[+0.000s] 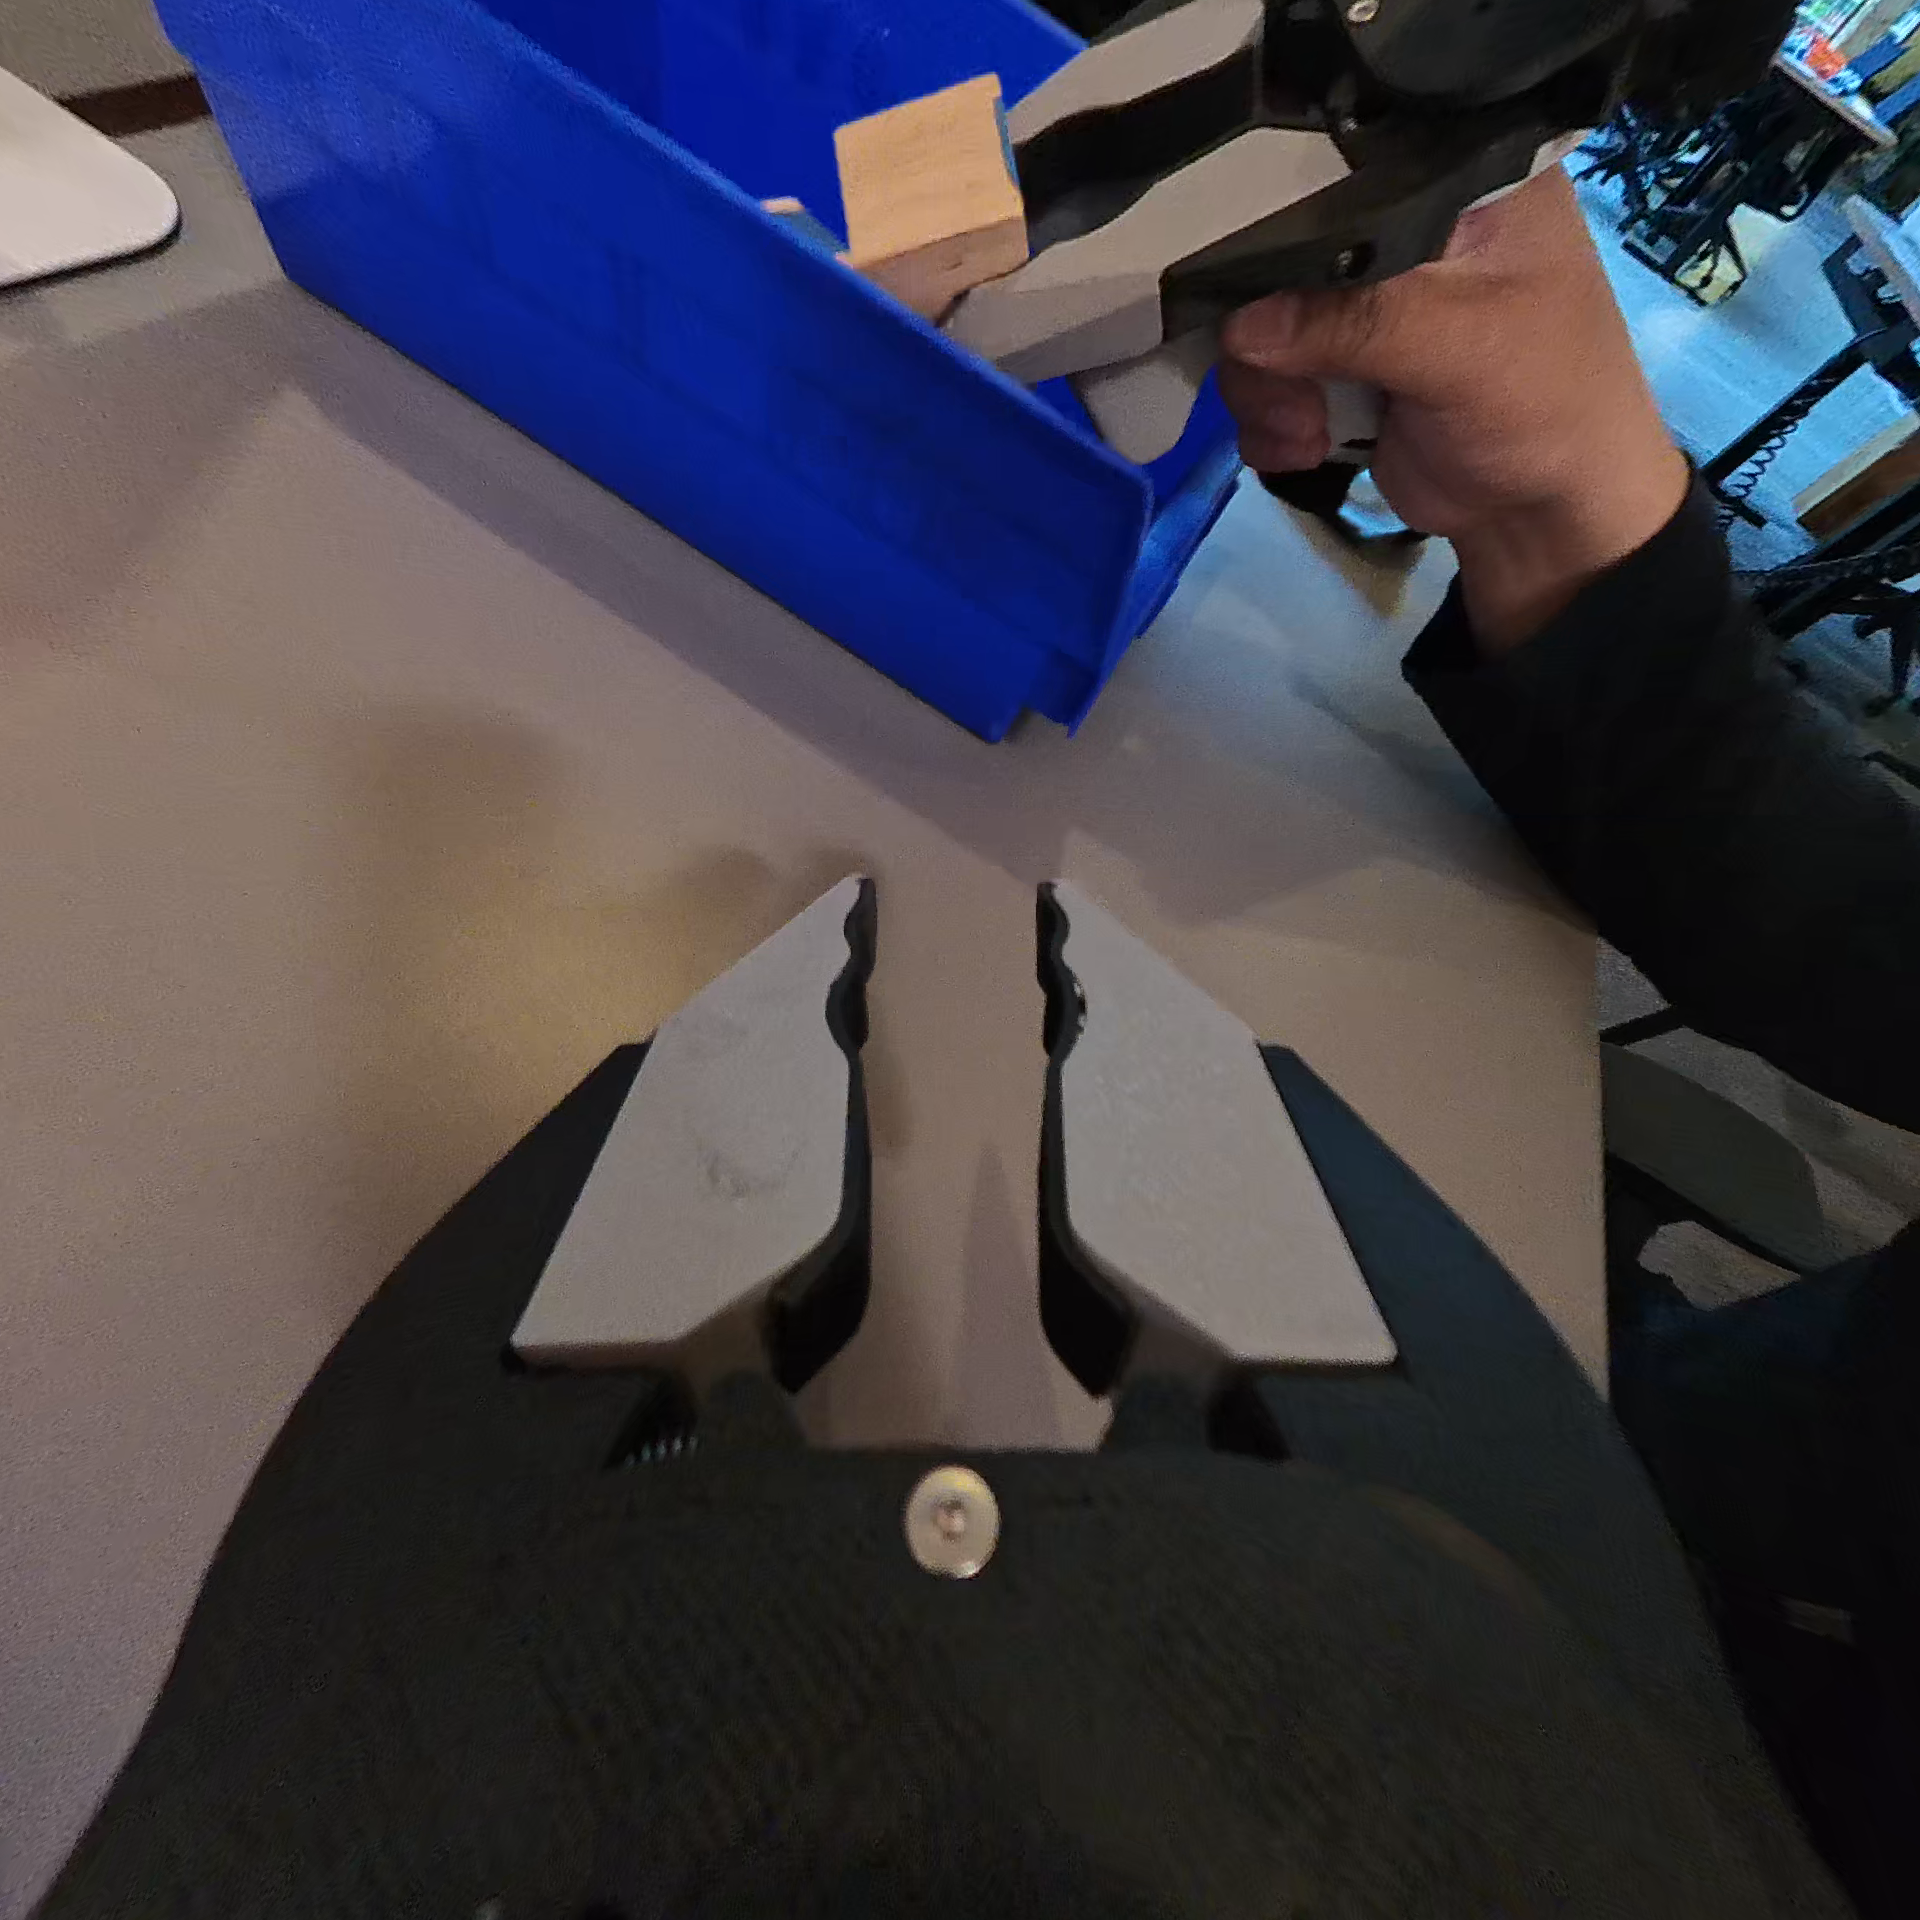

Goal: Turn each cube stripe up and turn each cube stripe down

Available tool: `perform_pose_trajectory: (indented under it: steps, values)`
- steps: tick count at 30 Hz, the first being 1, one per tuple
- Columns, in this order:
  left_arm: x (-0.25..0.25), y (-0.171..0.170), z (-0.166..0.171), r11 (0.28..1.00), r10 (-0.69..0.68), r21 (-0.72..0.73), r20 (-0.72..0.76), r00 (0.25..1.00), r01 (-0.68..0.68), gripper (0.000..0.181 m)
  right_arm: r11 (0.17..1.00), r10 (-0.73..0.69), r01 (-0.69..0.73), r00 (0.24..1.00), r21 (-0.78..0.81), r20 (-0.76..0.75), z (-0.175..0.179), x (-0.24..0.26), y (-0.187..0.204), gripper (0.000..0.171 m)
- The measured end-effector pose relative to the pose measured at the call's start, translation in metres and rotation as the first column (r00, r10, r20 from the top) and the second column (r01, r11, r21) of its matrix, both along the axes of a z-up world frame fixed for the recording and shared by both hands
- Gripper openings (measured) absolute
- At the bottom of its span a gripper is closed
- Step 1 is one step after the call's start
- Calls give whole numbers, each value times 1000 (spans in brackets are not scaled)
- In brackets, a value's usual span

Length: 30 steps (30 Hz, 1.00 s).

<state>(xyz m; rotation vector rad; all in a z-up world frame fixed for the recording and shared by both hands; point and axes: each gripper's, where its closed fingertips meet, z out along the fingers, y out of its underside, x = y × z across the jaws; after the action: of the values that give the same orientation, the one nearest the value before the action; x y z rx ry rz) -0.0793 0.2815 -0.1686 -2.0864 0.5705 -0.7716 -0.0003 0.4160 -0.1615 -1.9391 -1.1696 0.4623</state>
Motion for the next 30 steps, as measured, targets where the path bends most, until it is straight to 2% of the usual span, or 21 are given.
perform_pose_trajectory:
  steps: [5,10,13,18,22,26,28,30]
  values:
    - [0,0,-4,999,4,-42,48,999,-2,29,1000,5,-9,983,17,185,-34,0,2,44]
    - [0,-1,-8,998,4,-63,67,998,0,29,996,-13,-12,960,87,281,-40,2,3,44]
    - [2,-3,-12,996,-8,-86,70,998,14,30,995,-31,2,955,98,296,-41,5,5,45]
    - [7,-4,-18,994,-24,-106,59,998,30,30,995,-27,1,966,100,258,-33,4,3,28]
    - [9,-6,-21,993,-33,-109,45,998,38,31,984,-73,24,959,175,275,-28,8,12,34]
    - [9,-5,-23,994,-32,-104,22,999,34,31,967,-112,73,982,242,151,-2,5,16,39]
    - [8,-4,-26,995,-28,-97,-6,1000,28,31,943,-151,136,988,303,26,24,5,19,51]
    - [6,-3,-29,996,-23,-91,-40,999,19,31,917,-162,192,980,350,-115,50,5,17,54]
